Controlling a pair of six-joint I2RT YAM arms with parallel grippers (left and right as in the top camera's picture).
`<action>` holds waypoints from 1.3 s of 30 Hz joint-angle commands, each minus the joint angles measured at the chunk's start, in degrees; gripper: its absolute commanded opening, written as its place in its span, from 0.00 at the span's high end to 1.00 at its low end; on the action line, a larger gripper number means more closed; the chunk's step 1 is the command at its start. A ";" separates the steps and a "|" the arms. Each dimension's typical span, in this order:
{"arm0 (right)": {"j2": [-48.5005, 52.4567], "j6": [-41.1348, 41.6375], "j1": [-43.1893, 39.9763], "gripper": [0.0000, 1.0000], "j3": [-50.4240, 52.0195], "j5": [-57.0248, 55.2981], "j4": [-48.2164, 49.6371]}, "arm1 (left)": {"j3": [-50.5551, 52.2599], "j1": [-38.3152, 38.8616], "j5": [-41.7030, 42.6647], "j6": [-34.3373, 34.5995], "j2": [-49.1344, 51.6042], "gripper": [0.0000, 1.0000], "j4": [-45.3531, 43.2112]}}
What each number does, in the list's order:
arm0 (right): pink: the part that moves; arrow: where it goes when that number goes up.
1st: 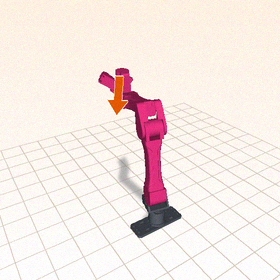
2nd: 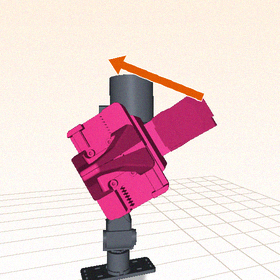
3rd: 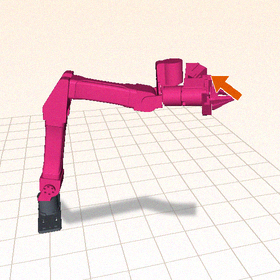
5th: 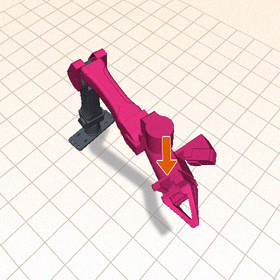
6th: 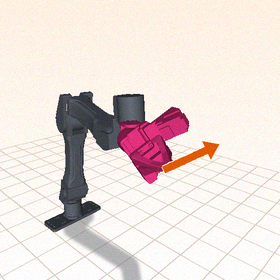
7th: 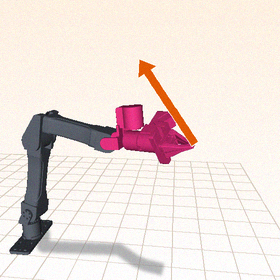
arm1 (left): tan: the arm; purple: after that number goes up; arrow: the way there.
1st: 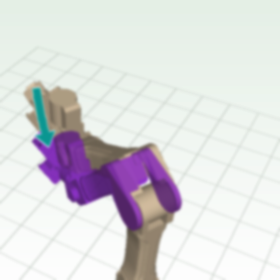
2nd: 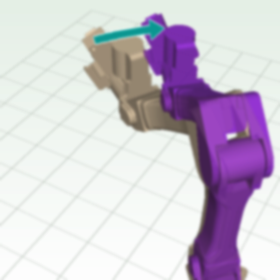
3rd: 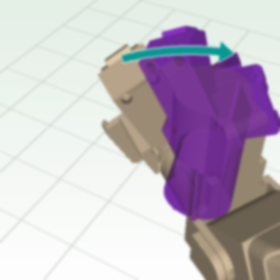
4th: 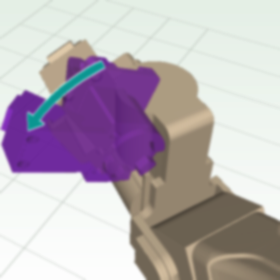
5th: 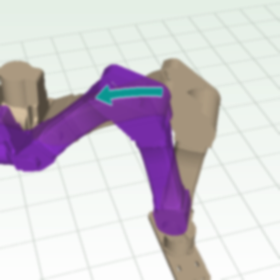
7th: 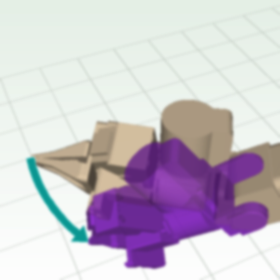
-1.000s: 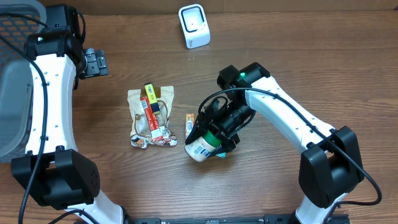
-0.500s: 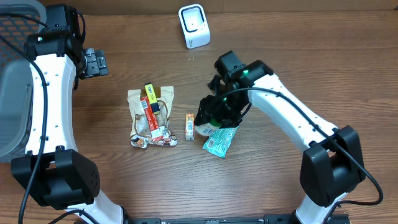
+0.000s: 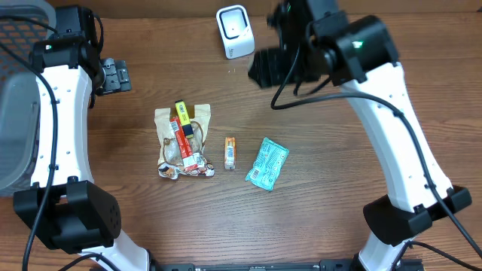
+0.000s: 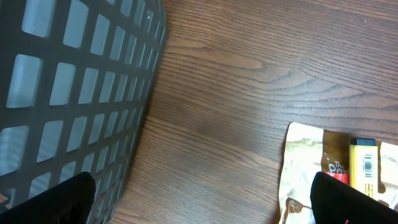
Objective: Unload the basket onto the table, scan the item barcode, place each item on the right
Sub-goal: 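Carry the green jar to the white scanner and hold its label there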
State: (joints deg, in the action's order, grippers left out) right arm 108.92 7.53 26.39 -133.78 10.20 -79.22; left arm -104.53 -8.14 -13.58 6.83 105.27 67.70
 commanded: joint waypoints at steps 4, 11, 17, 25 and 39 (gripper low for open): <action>3.34 -11.02 0.26 0.96 -0.85 -8.00 12.72 | -0.94 -0.09 -0.31 -1.07 -0.15 0.00 -0.24; 4.52 -10.88 -0.11 0.96 -0.81 -8.02 25.16 | -0.94 -0.09 -0.31 -1.07 -0.15 0.01 -0.24; 6.78 -9.38 -0.33 0.96 -0.74 -8.33 32.96 | -0.94 -0.09 -0.31 -1.07 -0.15 0.00 -0.24; 16.90 -9.51 -0.42 0.96 -0.44 -12.20 43.15 | -0.94 -0.09 -0.31 -1.07 -0.15 0.00 -0.24; 38.21 -9.51 -1.38 0.96 -0.44 -17.05 73.48 | -0.94 -0.09 -0.31 -1.07 -0.15 0.00 -0.24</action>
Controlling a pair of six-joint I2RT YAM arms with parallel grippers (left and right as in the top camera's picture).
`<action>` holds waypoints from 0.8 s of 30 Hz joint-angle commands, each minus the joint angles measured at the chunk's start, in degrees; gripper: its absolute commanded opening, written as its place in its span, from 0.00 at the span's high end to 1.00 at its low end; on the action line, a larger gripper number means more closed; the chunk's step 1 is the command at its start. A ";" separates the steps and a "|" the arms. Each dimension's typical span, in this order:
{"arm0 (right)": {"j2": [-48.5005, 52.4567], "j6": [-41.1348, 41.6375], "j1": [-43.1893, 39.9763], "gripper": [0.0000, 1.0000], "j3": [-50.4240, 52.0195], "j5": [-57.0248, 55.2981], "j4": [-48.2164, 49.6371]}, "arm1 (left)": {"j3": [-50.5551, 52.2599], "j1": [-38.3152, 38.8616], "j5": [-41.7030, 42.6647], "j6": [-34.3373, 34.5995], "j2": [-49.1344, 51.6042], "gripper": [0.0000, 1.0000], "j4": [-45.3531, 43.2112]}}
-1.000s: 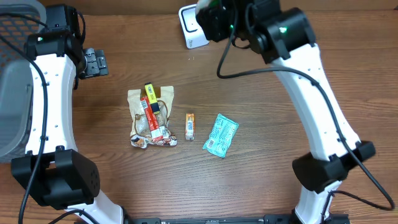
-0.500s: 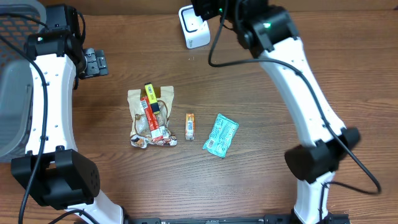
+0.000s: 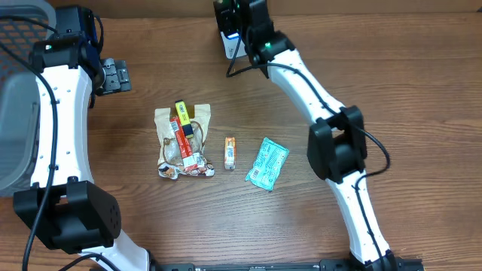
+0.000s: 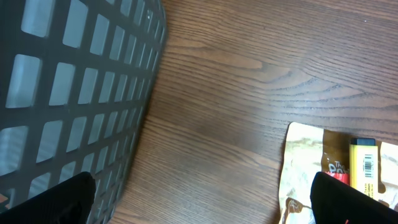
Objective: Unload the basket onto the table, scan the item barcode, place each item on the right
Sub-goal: 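Carry the green jar to the white scanner and hold its label there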
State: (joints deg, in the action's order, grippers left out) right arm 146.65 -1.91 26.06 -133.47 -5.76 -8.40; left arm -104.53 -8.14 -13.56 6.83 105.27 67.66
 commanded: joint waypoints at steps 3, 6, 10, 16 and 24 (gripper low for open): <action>2.73 -0.04 -1.36 0.96 -0.74 -1.07 6.27 | -0.94 -0.09 -0.33 -1.07 -0.15 0.00 -0.20; 3.63 -0.04 -1.40 0.96 -0.74 -1.09 7.06 | -0.94 -0.09 -0.33 -1.07 -0.15 0.00 -0.20; 5.75 -0.04 -1.44 0.96 -0.74 -1.05 12.41 | -0.94 -0.09 -0.33 -1.07 -0.15 0.00 -0.20; 8.31 0.17 -1.44 0.96 -0.72 -1.03 14.97 | -0.94 -0.09 -0.33 -1.07 -0.15 0.00 -0.20; 9.55 0.17 -1.44 0.96 -0.72 -0.63 14.47 | -0.94 -0.09 -0.33 -1.07 -0.15 0.00 -0.20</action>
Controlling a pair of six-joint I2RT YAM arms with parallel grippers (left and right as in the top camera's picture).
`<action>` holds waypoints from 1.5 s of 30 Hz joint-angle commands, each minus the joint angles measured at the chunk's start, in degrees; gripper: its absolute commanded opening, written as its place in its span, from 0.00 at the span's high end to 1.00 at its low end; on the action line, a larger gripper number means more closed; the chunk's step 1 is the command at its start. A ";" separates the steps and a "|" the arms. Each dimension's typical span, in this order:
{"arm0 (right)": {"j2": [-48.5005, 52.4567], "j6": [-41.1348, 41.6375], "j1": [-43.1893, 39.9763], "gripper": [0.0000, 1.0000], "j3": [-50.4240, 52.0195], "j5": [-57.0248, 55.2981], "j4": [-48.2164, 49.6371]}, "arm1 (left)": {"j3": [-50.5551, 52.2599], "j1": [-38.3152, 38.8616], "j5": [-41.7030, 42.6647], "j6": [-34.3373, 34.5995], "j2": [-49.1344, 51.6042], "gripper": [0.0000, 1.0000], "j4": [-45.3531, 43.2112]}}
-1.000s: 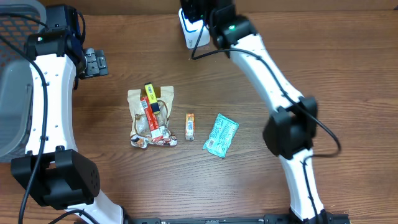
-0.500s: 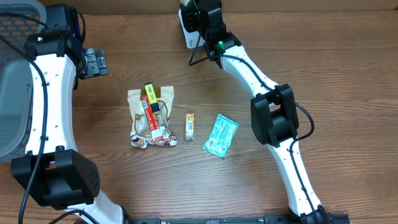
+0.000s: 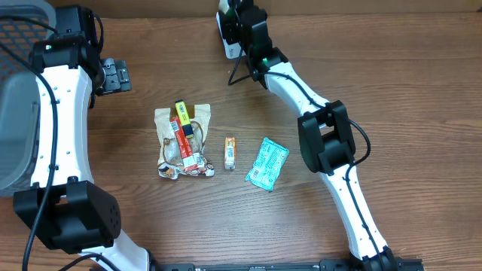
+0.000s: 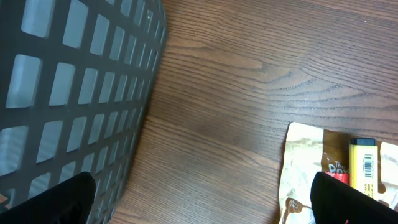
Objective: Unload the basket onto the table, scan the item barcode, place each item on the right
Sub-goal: 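Carry the green jar to the white scanner and hold its label there, then move the jar right and set it down on the table, right gripper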
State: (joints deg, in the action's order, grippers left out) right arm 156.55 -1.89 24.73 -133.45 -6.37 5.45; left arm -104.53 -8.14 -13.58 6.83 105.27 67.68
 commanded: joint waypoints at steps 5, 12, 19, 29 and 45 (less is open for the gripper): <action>-0.35 0.17 -0.11 0.96 -0.74 0.00 -0.22 | -0.94 -0.09 -0.31 -1.07 -0.15 0.00 -0.22; -0.35 0.59 -0.07 0.96 -0.74 0.00 -5.51 | -0.94 -0.09 -0.31 -1.07 -0.15 0.01 -0.22; -0.33 0.57 -0.07 0.95 -0.74 2.36 -8.81 | -0.94 -0.09 -0.31 -1.07 -0.15 0.00 -0.22; -2.91 0.57 -0.74 0.96 -1.40 3.02 -5.95 | -0.94 -0.09 -0.31 -1.07 -0.15 0.00 -0.22; -28.33 0.57 -5.01 0.96 -1.42 3.02 -29.64 | -0.94 -0.09 -0.31 -1.07 -0.15 0.00 -0.22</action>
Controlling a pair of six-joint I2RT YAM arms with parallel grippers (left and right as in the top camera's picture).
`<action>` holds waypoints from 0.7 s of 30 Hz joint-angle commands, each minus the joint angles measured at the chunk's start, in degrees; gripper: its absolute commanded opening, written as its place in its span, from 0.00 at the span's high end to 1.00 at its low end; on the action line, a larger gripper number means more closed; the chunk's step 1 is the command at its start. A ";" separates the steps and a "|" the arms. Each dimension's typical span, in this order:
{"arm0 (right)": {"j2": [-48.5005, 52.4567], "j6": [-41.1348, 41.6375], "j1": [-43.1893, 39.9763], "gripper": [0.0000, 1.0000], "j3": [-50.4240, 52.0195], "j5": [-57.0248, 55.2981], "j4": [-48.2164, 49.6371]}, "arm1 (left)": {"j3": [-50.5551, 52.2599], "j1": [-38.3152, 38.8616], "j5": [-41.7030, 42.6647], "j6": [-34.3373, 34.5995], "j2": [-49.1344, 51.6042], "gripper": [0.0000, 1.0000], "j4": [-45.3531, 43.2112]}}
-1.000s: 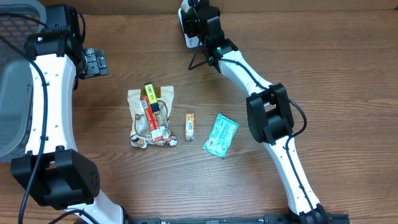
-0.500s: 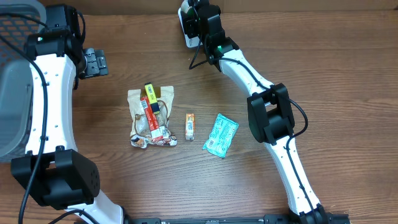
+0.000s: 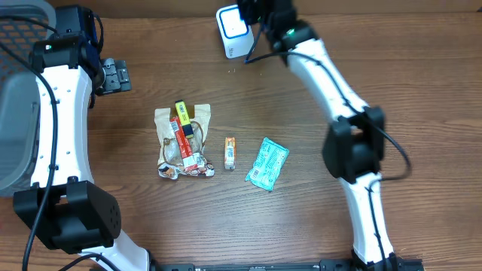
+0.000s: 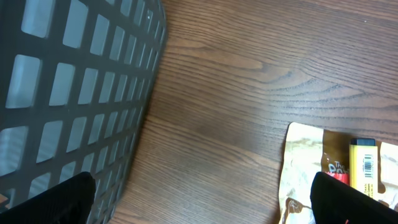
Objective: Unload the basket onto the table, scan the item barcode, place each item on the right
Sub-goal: 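Move the jar right and set it down on the table, right gripper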
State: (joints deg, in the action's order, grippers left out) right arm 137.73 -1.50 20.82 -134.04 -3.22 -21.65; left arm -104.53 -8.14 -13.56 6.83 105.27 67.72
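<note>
A white barcode scanner [image 3: 235,31] stands at the table's far edge. Mid-table lies a crumpled cream snack packet [image 3: 183,143] with a yellow item and a red one on top, then a small orange pack [image 3: 230,152] and a teal packet [image 3: 267,162]. My left gripper [image 3: 115,75] hovers open and empty left of the pile. Its wrist view shows the gripper [image 4: 202,202] over bare wood, with the cream packet [image 4: 303,168] and a yellow barcoded item [image 4: 364,163] by its right finger. My right arm's end [image 3: 265,12] sits just right of the scanner; its jaws are hidden.
A grey lattice basket [image 3: 16,128] fills the left edge, and its wall [image 4: 74,93] stands close to my left gripper's left finger. Dark wood table [image 3: 339,90] stretches to the right of the items.
The right arm's end has shifted from over the scanner to just right of it, leaving the scanner fully in view. The left arm and all items are unmoved.
At first the right arm was raised, with its gripper to the right of the scanner. Then its end reached the far edge over the scanner and stayed there. Now it is beside the scanner. The left gripper stayed open and the items lay still throughout.
</note>
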 commanded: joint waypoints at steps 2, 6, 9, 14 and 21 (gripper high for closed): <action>-13.07 0.17 -1.73 0.96 -0.83 -0.13 -9.94 | -0.94 -0.09 -0.33 -1.07 -0.15 0.00 -0.26; -19.19 0.15 -3.32 0.94 -0.83 -0.13 -26.75 | -0.94 -0.09 -0.33 -1.07 -0.15 0.00 -0.26; -22.47 0.15 -5.44 0.90 -0.83 -0.17 -40.85 | -0.94 -0.09 -0.33 -1.07 -0.15 0.01 -0.26; -22.80 0.61 -10.29 0.91 0.28 -0.13 -61.48 | -0.94 -0.09 -0.33 -1.07 -0.15 0.00 -0.26; -22.71 10.73 -17.35 0.91 15.45 -0.11 -69.53 | -0.94 -0.09 -0.33 -1.07 -0.15 0.00 -0.26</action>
State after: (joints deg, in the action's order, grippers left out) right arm 114.91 4.43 5.30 -123.50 -3.20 -91.70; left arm -104.53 -8.14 -13.58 6.83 105.27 67.68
